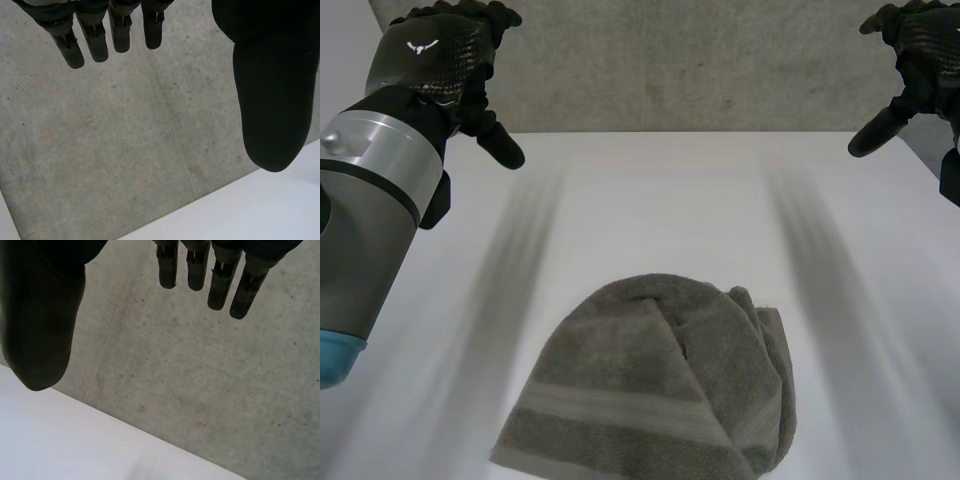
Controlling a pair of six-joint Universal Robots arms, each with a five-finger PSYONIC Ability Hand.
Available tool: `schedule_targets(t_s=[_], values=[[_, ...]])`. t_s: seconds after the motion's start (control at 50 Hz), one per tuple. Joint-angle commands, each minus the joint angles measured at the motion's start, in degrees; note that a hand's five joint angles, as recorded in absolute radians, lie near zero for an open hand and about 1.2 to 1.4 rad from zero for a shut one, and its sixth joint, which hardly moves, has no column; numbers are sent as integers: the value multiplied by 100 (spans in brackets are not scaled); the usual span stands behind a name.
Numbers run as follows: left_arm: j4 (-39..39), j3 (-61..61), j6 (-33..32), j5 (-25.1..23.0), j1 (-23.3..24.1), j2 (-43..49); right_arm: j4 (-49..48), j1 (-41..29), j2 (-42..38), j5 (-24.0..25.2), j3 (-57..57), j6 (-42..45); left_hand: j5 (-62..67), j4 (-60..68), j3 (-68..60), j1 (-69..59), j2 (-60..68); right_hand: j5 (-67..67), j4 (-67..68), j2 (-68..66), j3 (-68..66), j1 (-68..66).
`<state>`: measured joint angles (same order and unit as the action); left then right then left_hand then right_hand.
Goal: Fold the towel.
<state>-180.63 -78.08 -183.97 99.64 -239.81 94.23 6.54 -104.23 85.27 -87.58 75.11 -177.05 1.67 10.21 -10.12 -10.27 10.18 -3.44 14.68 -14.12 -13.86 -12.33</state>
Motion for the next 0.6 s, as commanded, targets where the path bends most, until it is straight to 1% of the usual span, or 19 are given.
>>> schedule_targets(t_s=[0.02, 0.12, 0.38, 0.42, 0.44, 0.48, 0.5, 0.52, 0.54, 0.56, 0.58, 0.6], values=[[90, -32, 2, -41, 4, -28, -12, -45, -143, -92, -93, 31, -95, 51, -60, -45, 54, 344, -468, 412, 386, 233], [90, -58, 2, -50, 4, -19, -30, -141, -143, -119, -67, 31, -95, 51, -60, -45, 54, 344, -468, 412, 386, 233], [90, -172, -16, -68, -13, -1, -30, -194, -195, 13, -23, 154, -95, 51, -60, -45, 54, 344, -468, 412, 386, 233], [98, -277, -25, -129, 4, -1, -21, -194, -195, 214, -23, 267, -79, 68, -76, -62, 71, 344, -468, 412, 386, 233], [98, -278, -25, -129, 4, -1, -21, -194, -195, 215, -23, 268, -78, 68, -77, -62, 71, 344, -468, 412, 386, 233], [98, -479, -51, -286, 39, -1, 23, -185, -195, 530, 21, 486, -28, 118, -127, -112, 121, 344, -468, 412, 386, 233], [98, -480, -51, -287, 39, -1, 23, -185, -195, 532, 21, 488, -28, 118, -127, -112, 122, 344, -468, 412, 386, 233], [98, -636, -51, -409, 48, -1, 49, -185, -204, 723, 73, 679, -28, 118, -127, -112, 122, 344, -468, 412, 386, 233], [98, -638, -51, -410, 48, -1, 67, -194, -195, 942, 170, 942, -28, 118, -127, -112, 122, 344, -468, 412, 386, 233], [90, -821, -60, -576, 57, -10, 67, -194, -195, 945, 171, 945, 5, 152, -160, -146, 155, 344, -468, 412, 386, 233], [81, -1040, -60, -760, 57, -19, 93, -185, -204, 1171, 310, 1258, 39, 185, -194, -179, 189, 344, -468, 412, 386, 233], [81, -1042, -60, -762, 57, -19, 93, -185, -204, 1173, 311, 1261, 39, 186, -194, -180, 189, 344, -468, 412, 386, 233]])
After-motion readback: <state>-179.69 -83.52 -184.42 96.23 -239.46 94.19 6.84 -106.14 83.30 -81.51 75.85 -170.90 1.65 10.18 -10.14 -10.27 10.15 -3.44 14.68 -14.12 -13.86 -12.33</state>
